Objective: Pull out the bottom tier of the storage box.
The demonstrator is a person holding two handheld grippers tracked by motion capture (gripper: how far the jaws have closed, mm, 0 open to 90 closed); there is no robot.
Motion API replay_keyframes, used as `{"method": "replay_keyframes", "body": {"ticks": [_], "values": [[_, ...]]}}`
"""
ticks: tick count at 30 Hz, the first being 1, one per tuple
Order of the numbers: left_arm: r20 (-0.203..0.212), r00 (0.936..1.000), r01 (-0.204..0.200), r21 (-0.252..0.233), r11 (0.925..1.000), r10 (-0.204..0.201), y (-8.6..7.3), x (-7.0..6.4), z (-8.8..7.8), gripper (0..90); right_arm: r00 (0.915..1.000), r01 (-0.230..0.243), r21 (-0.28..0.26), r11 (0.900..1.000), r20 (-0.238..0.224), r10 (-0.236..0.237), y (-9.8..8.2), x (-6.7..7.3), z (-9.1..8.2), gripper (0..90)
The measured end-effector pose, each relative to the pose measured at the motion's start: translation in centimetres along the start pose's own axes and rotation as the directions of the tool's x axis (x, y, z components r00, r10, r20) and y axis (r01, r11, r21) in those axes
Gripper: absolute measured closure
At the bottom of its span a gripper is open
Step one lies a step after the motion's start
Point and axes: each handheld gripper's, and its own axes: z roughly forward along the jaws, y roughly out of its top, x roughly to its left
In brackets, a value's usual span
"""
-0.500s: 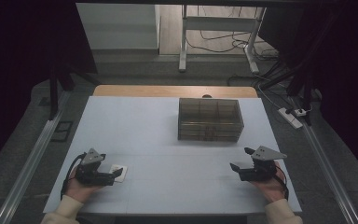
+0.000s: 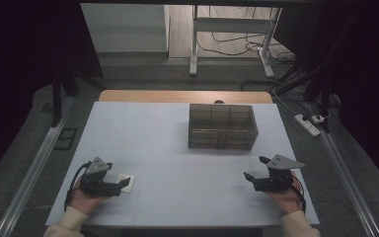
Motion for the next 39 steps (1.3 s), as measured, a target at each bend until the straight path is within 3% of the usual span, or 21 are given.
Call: {"method": "replay_keyframes", "body": {"ticks": [7,14,23,27,32,35,39], "values": [[-0.002,1.0000,-0.004,0.002,1.0000,0.004,0.0,0.0,0.1,8.3,1.0000,-0.005,0.001,1.000,0.002,0.005,-0.1,0.0,0.2,14.0],[0.007,1.0000,-0.002,-0.001,1.0000,0.002,0.1,0.1,0.2,8.4,0.9989,-0.046,-0.024,0.999,0.006,0.046,0.7,-0.2,0.5,13.9],[0.009,1.0000,0.001,-0.001,1.0000,-0.001,0.2,0.1,0.4,8.6,0.9991,-0.039,-0.004,0.999,0.019,0.039,1.9,0.2,0.2,14.5],[0.003,1.0000,0.000,0.003,1.0000,0.000,0.3,0.0,0.5,8.7,0.9995,-0.029,-0.014,0.999,0.011,0.029,2.5,0.2,0.4,14.5],[-0.004,1.0000,-0.003,0.002,1.0000,0.003,0.4,0.0,0.6,8.9,0.9988,-0.045,-0.069,0.997,-0.021,0.044,2.3,0.9,0.8,14.5],[-0.004,1.0000,-0.001,0.006,1.0000,0.001,0.4,0.1,0.7,8.9,0.9997,-0.016,-0.072,0.997,-0.022,0.014,2.1,1.5,0.7,14.7],[-0.008,1.0000,0.003,0.006,1.0000,-0.003,0.4,0.1,0.7,9.0,0.9998,-0.017,-0.089,0.996,-0.012,0.016,2.0,1.8,0.4,14.8]]}}
